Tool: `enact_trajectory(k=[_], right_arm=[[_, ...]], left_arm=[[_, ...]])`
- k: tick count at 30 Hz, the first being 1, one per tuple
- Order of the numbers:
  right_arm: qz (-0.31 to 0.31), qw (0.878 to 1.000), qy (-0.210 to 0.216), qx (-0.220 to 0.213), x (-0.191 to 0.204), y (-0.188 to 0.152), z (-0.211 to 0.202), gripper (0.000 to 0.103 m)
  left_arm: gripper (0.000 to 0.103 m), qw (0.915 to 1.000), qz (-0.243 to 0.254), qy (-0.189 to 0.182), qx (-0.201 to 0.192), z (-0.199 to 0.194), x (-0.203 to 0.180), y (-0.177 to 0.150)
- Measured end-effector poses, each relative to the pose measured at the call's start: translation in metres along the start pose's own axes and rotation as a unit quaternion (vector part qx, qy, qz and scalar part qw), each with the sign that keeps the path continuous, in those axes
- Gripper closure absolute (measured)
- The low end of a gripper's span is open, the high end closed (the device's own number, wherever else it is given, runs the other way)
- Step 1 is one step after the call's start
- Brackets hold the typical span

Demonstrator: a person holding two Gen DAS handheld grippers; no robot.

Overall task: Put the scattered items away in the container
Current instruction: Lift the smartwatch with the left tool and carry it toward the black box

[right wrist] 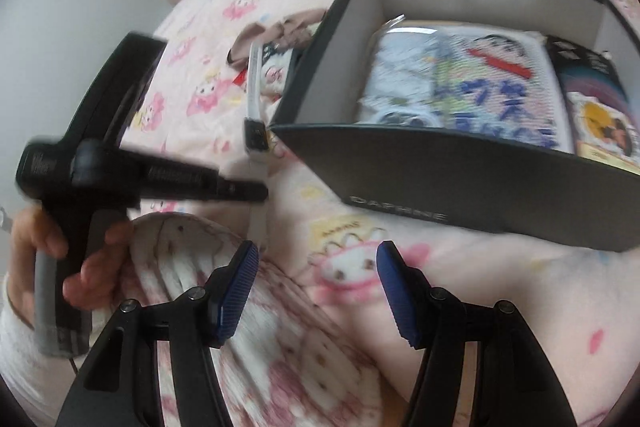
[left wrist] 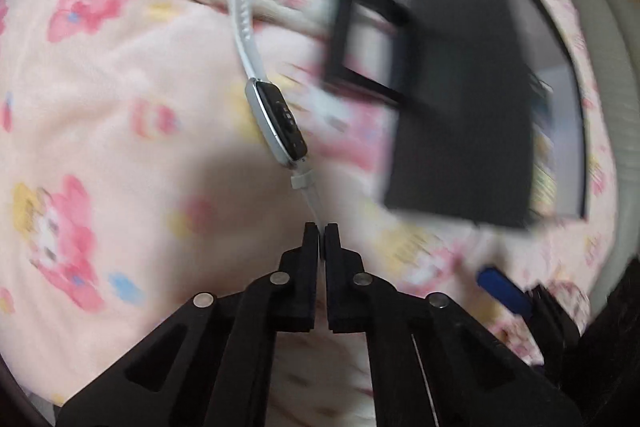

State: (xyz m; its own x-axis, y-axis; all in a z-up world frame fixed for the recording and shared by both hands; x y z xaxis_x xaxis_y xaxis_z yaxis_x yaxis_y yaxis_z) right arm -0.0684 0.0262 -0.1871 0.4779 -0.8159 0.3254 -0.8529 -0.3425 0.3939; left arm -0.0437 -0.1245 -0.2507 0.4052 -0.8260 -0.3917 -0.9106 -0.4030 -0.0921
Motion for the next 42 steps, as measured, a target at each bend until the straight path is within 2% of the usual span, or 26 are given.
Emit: enact_trajectory(k=[2, 3, 5, 11, 14, 16, 19, 21, 22, 23, 24, 27, 31, 34, 38, 42], right_arm=[[0.006, 1.000, -0.002, -0.014, -0.008, -0.005, -0.016, 0.045], [0.011, 1.000, -0.005, -0.019, -0.015, -0.009, -0.024, 0.045], [0.022, 0.999, -0.013, -0.026, -0.029, -0.019, -0.037, 0.045], [0.038, 0.998, -0.028, -0.032, -0.059, -0.043, -0.063, 0.045], [0.038, 0.998, -0.037, -0.030, -0.071, -0.060, -0.070, 0.041], [0.044, 0.998, -0.041, -0.030, -0.079, -0.067, -0.072, 0.041], [0.055, 0.997, -0.043, -0.026, -0.090, -0.075, -0.071, 0.041], [0.057, 0.997, -0.047, -0.026, -0.095, -0.076, -0.069, 0.041], [0.057, 0.997, -0.047, -0.026, -0.096, -0.077, -0.067, 0.041], [0.058, 0.997, -0.044, -0.028, -0.097, -0.076, -0.065, 0.041], [0.062, 0.997, -0.040, -0.033, -0.098, -0.076, -0.064, 0.041], [0.076, 0.995, -0.034, -0.058, -0.101, -0.073, -0.062, 0.041], [0.054, 0.996, -0.046, -0.048, -0.093, -0.067, -0.052, 0.041], [0.052, 0.995, -0.075, -0.049, -0.095, -0.060, -0.046, 0.041], [0.071, 0.989, -0.117, -0.053, -0.116, -0.053, -0.048, 0.041], [0.064, 0.979, -0.190, -0.039, -0.131, -0.049, -0.042, 0.041]], left_arm=[[0.102, 0.9989, 0.035, 0.013, -0.028, -0.007, -0.018, -0.017], [0.102, 0.9984, 0.046, 0.009, -0.030, -0.009, -0.027, -0.025], [0.102, 0.9977, 0.063, -0.014, -0.019, -0.010, -0.047, -0.041], [0.102, 0.9928, 0.117, -0.020, 0.010, 0.004, -0.109, -0.066], [0.102, 0.9889, 0.142, -0.025, 0.035, 0.028, -0.139, -0.070], [0.102, 0.9868, 0.150, -0.028, 0.054, 0.041, -0.149, -0.076], [0.101, 0.9852, 0.158, -0.037, 0.056, 0.044, -0.159, -0.080], [0.089, 0.9846, 0.151, -0.064, 0.062, 0.042, -0.164, -0.077], [0.083, 0.9834, 0.148, -0.081, 0.066, 0.041, -0.166, -0.075], [0.073, 0.9826, 0.146, -0.093, 0.067, 0.040, -0.165, -0.072], [0.070, 0.9832, 0.143, -0.095, 0.063, 0.038, -0.162, -0.069], [0.070, 0.9854, 0.148, -0.081, 0.025, 0.022, -0.146, -0.061], [0.070, 0.9880, 0.133, -0.067, -0.039, -0.003, -0.118, -0.045], [0.070, 0.9904, 0.108, -0.034, -0.079, -0.013, -0.093, -0.031], [0.070, 0.9934, 0.075, -0.043, -0.076, 0.001, -0.080, -0.022], [0.070, 0.9931, 0.074, -0.022, -0.088, 0.011, -0.078, -0.013]])
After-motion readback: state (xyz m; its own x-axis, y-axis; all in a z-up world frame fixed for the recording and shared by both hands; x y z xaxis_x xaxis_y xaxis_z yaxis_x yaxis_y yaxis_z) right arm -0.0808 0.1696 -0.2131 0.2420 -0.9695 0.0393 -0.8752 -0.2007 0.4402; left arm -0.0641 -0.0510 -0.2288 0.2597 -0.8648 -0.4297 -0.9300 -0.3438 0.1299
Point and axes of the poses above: each gripper's, at about its wrist camera, not at the fingertips, and z roughly the way its jaws point, x to its left, y to its top, the point moved 7 cm from there along z, roughly the way its jaws point, and after that the axes turned 9 degrees about -z, right-handed, at the moved point
